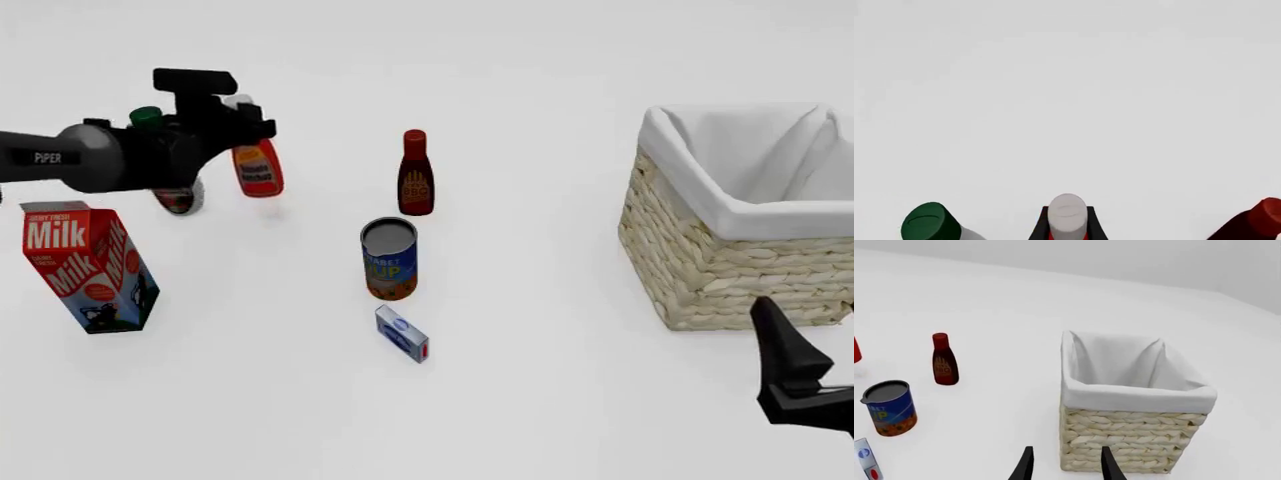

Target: Pick the ketchup and place it in the basket.

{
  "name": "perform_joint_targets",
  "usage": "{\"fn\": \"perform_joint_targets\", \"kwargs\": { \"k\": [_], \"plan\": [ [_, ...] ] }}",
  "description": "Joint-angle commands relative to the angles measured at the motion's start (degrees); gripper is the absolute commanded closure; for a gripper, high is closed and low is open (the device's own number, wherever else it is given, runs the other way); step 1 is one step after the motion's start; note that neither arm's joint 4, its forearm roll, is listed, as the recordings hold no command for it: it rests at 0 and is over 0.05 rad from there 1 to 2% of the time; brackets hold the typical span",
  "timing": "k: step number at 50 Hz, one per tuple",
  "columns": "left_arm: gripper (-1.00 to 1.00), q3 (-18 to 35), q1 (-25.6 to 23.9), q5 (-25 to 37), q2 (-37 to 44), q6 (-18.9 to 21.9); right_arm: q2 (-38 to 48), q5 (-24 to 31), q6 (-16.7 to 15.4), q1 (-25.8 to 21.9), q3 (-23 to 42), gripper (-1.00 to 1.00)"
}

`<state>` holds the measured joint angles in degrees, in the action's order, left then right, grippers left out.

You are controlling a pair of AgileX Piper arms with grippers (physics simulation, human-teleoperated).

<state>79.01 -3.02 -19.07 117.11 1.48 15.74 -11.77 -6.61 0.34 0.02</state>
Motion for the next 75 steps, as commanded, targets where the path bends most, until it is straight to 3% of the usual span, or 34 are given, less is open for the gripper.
{"fn": "perform_joint_targets", "kwargs": {
  "k": [1, 18, 21, 23, 27, 33, 37, 39, 43, 61, 73, 75],
  "plan": [
    [1.00, -2.5, 0.0, 0.2, -5.3, 0.9, -2.6, 1.9, 0.1, 0.1, 0.0, -1.00],
    [1.00, -7.4, -0.1, 2.5, -14.7, 0.9, -1.6, 1.0, -0.4, 0.3, 0.0, -1.00],
    [1.00, -9.0, -0.5, 2.9, -17.3, 1.1, 5.9, -3.9, -0.1, -0.2, 0.0, -1.00],
    [1.00, -9.5, -0.7, 3.0, -18.0, 1.2, 2.9, -2.1, -0.3, -0.5, 0.0, -1.00],
    [1.00, -12.3, -1.2, 3.3, -21.5, 1.4, 3.5, -2.4, -3.8, -1.2, 0.1, -1.00],
    [1.00, -15.4, -1.8, 4.3, -25.8, 2.2, 2.0, 0.9, -4.6, -2.0, 3.1, -1.00],
    [1.00, -17.9, -2.4, 4.1, -27.8, 2.7, 1.4, 2.8, -3.5, -3.9, 4.8, -1.00],
    [1.00, -19.1, -2.6, 4.3, -29.0, 2.5, 0.8, 3.4, -5.6, -5.5, 5.0, -1.00],
    [1.00, -21.7, -3.7, 5.2, -31.7, 2.1, 0.7, 4.8, -3.9, -8.2, 7.5, -1.00],
    [1.00, -25.2, -6.2, 12.3, -42.2, 2.5, 7.8, 2.7, -4.9, -17.3, 13.5, -1.00],
    [1.00, -26.1, -9.0, 16.7, -46.8, 4.9, 15.2, -1.6, -2.4, -20.7, 16.4, -1.00],
    [1.00, -26.2, -9.7, 17.6, -47.8, 5.1, 16.9, -2.8, -0.1, -21.7, 16.7, -1.00]
  ]
}}
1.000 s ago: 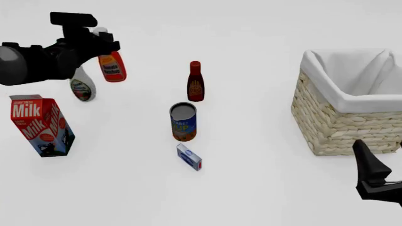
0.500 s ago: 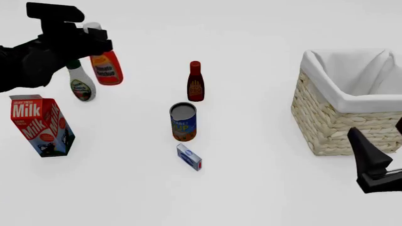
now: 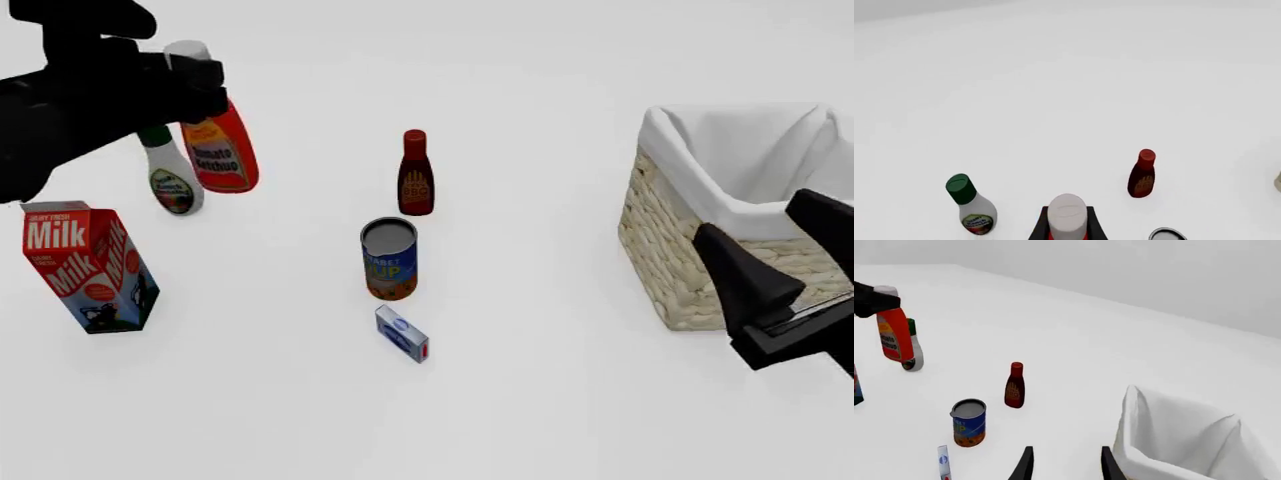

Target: Pick the ketchup and place it in the basket.

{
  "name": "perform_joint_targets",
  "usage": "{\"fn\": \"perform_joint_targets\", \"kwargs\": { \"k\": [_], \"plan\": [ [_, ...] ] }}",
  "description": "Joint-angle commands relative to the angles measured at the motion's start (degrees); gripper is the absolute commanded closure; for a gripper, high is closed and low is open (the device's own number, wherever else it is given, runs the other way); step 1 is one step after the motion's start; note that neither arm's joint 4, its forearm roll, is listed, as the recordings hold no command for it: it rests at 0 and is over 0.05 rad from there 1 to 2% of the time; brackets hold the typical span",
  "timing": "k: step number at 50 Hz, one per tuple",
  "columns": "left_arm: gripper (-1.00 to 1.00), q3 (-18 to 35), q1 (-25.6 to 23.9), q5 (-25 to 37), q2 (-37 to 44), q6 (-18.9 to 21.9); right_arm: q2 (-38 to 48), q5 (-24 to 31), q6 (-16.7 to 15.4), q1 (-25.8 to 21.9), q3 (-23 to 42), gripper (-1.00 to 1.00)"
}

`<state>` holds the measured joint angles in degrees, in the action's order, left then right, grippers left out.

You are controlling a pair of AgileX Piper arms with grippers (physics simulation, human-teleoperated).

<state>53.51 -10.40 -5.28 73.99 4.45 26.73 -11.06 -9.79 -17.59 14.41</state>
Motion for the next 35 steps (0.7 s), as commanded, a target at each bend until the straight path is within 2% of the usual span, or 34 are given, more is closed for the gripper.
{"fn": "perform_joint_targets", "kwargs": {
  "k": [1, 6, 7, 10, 15, 28, 35],
  "plan": [
    [1.00, -0.7, -3.0, 4.6, -5.1, 2.3, 6.8, -4.3, 2.8, -3.9, 2.5, -1.00],
    [1.00, -0.9, -3.8, 6.0, -6.7, 2.9, 9.7, -6.5, 2.4, -6.8, 2.9, -1.00],
    [1.00, -0.9, -4.7, 6.9, -7.4, 3.5, 10.9, -7.6, 1.1, -8.4, 3.2, -1.00],
    [1.00, -0.6, -4.9, 7.7, -8.1, 3.8, 12.4, -8.4, -0.2, -11.2, 3.7, -1.00],
    [1.00, 0.1, -5.4, 9.3, -8.7, 4.4, 15.4, -10.7, -2.2, -13.5, 4.4, -1.00],
    [1.00, 1.3, -9.3, 13.3, -10.7, 5.6, 21.7, -12.7, -1.1, -17.9, 8.1, -1.00],
    [1.00, 1.5, -11.3, 14.5, -11.2, 5.8, 25.0, -12.9, -2.3, -19.9, 10.4, -1.00]
  ]
}}
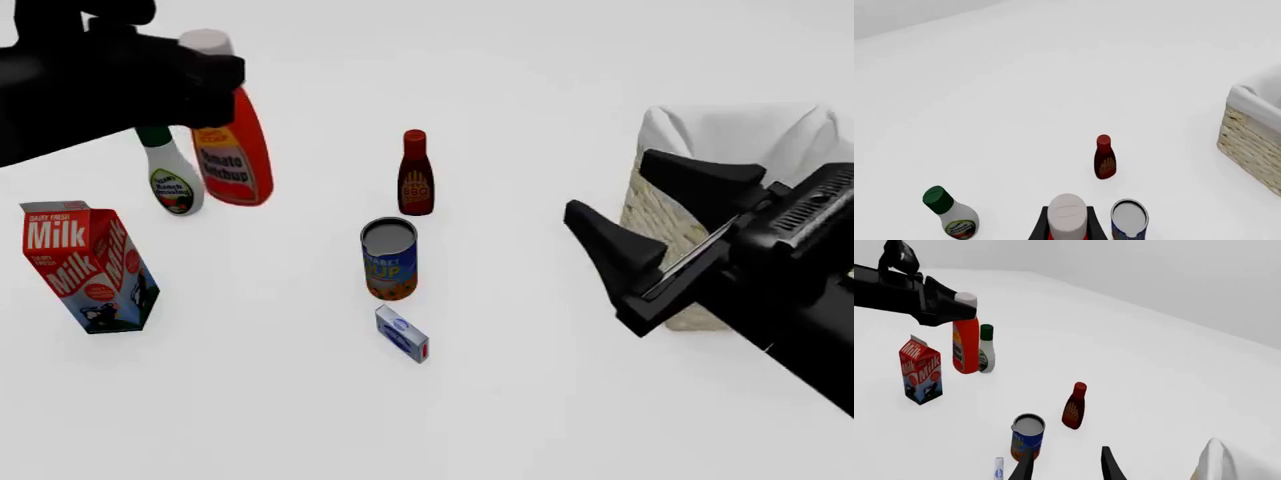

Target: Pick the ketchup and place it in the basket.

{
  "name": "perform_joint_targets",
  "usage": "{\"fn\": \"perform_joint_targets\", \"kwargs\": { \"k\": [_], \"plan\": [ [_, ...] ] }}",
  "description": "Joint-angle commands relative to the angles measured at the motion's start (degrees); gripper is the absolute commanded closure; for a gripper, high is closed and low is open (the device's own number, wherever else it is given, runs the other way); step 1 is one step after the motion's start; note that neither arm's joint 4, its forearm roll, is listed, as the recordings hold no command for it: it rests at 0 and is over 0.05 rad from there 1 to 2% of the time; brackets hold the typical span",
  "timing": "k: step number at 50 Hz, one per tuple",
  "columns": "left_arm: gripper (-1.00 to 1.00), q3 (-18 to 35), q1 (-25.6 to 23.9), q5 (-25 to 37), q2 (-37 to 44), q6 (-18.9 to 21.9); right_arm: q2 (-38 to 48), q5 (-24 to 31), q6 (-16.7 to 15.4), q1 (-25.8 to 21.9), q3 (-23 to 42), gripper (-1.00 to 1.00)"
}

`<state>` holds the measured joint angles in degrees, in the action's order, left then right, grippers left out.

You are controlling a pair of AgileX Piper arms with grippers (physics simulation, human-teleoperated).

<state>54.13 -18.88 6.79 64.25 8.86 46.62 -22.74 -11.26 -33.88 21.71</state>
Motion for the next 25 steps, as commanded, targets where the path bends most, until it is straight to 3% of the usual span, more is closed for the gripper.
{"fn": "perform_joint_targets", "kwargs": {
  "k": [1, 25],
  "plan": [
    [1.00, 0.8, -3.0, 2.5, -1.5, 1.4, 5.6, -1.2, -0.8, -3.7, 3.4, -1.00],
    [1.00, 2.5, -7.7, 6.8, -3.3, 1.1, 12.8, 0.3, -2.2, -9.5, 11.1, -1.00]
  ]
}}
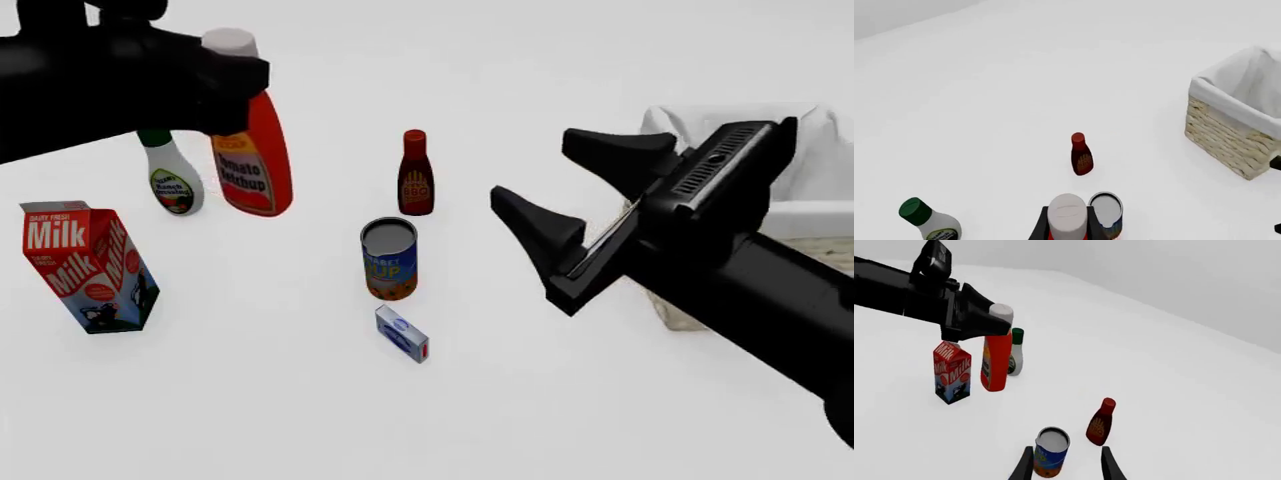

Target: Pick the ketchup and place it in the basket.

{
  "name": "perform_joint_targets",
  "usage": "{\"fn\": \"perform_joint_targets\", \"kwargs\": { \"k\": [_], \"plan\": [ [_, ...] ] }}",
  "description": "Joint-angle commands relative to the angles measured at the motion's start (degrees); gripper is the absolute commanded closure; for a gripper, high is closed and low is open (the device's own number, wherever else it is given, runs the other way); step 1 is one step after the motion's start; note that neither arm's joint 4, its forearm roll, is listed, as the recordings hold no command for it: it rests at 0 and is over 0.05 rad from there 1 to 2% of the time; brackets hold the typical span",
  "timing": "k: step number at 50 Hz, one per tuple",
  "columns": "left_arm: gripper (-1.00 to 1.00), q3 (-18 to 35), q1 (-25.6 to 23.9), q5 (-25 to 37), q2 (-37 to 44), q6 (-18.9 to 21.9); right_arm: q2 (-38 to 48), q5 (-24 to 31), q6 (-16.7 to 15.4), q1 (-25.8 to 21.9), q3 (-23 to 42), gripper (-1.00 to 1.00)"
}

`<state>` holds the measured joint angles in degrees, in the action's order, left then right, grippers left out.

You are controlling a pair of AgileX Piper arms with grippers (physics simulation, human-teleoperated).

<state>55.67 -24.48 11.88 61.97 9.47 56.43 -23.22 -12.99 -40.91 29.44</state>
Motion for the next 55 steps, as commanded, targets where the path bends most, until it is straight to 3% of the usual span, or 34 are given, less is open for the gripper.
{"fn": "perform_joint_targets", "kwargs": {
  "k": [1, 43, 55],
  "plan": [
    [1.00, 1.1, -2.3, 1.8, -1.1, 0.6, 3.2, 1.1, -0.3, -3.1, 3.8, -1.00],
    [1.00, 2.2, -6.8, 3.1, -1.5, -2.1, 10.5, 0.1, 0.0, -8.4, 13.6, -1.00],
    [1.00, 2.6, -7.9, 3.3, -1.3, -2.2, 13.6, -1.6, 1.8, -9.3, 15.2, -1.00]
  ]
}}
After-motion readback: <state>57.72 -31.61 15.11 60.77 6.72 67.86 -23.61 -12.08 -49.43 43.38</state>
